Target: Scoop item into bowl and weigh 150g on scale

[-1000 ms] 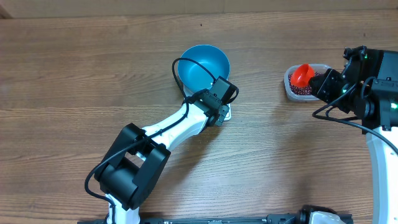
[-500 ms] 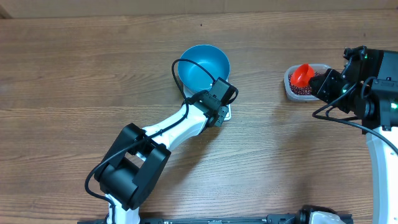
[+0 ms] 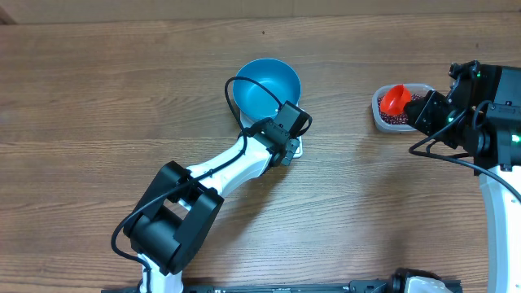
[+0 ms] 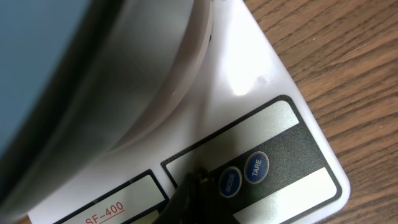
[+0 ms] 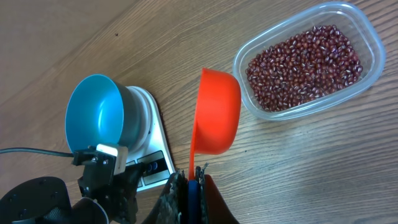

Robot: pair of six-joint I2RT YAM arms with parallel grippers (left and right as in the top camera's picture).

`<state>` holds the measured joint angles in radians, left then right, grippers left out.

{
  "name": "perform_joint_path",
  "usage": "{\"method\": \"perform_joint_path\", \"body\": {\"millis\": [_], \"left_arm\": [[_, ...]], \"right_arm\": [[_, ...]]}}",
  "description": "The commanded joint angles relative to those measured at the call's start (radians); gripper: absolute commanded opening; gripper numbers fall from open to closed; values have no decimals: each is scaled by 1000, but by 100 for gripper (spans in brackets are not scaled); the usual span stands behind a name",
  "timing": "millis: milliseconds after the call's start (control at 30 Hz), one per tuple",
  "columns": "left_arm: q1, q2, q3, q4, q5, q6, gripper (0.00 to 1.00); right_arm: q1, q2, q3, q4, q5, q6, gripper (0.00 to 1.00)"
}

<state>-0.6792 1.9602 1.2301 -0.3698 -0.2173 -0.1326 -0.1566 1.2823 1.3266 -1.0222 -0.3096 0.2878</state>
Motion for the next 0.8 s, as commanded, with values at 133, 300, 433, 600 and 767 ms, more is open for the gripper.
{"method": "perform_joint_path", "body": {"millis": [133,300,433,600,767], "left_arm": [[-2,60,-18,0,35,-17,4],[-2,60,-18,0,34,-17,4],[-2,25,1,-21,29,14,4],[-2,-71,50,-37,27,14,4],[-2,-226,61,-42,28,13,5]], "right_arm": [[-3,-8,29,-2,6,-6,4],[-3,-8,29,-1,6,-5,4],[-3,-8,29,-2,6,-6,4],[-3,-8,29,0,6,-6,4],[-3,-8,29,10,6,-6,4]]}}
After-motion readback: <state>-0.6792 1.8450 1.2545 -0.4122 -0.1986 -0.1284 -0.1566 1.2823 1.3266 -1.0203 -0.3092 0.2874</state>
